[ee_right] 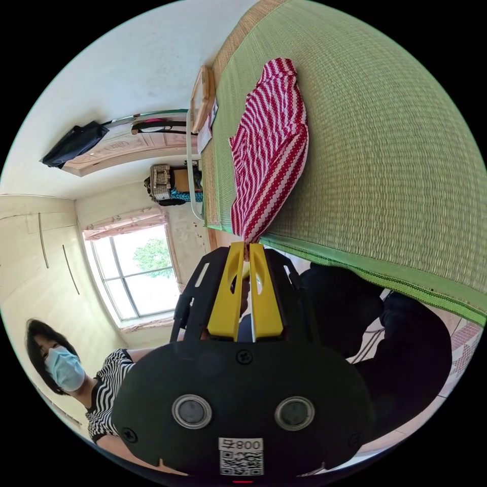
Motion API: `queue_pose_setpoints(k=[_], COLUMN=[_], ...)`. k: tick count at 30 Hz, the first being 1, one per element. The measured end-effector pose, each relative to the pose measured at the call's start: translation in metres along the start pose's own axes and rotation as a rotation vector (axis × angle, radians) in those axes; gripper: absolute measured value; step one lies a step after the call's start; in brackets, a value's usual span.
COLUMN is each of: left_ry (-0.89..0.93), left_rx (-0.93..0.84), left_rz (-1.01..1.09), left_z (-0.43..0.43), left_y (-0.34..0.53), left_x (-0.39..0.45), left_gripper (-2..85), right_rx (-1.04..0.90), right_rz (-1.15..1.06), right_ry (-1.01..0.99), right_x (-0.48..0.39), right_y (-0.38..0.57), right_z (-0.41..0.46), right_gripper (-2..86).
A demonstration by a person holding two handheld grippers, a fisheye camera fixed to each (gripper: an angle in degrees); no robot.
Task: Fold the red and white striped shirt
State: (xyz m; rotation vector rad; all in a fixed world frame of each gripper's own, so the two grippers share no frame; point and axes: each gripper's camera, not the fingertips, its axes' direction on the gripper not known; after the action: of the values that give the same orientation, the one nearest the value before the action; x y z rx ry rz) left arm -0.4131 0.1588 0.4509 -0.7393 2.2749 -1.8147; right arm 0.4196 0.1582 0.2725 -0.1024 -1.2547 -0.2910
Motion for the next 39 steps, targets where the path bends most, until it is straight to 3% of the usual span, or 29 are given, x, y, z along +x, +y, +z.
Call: queue_pose_setpoints(k=[19, 39], left_ry=[-0.025, -0.013], left_rx=[0.098, -0.111], left_rz=[-0.025, 0.165], left_z=[-0.025, 0.076], left_y=[-0.018, 0.029], left_x=[0.002, 0.066], left_gripper=[6.2, 3.3], right_rx=[0.062, 0.138], right_rz=[-0.017, -0.034], right_ry=[-0.044, -0.143], right_x=[-0.025, -0.032], right_y=[0.087, 0.241], right_z=[-0.048, -0.151], right_gripper=[1.4, 1.0])
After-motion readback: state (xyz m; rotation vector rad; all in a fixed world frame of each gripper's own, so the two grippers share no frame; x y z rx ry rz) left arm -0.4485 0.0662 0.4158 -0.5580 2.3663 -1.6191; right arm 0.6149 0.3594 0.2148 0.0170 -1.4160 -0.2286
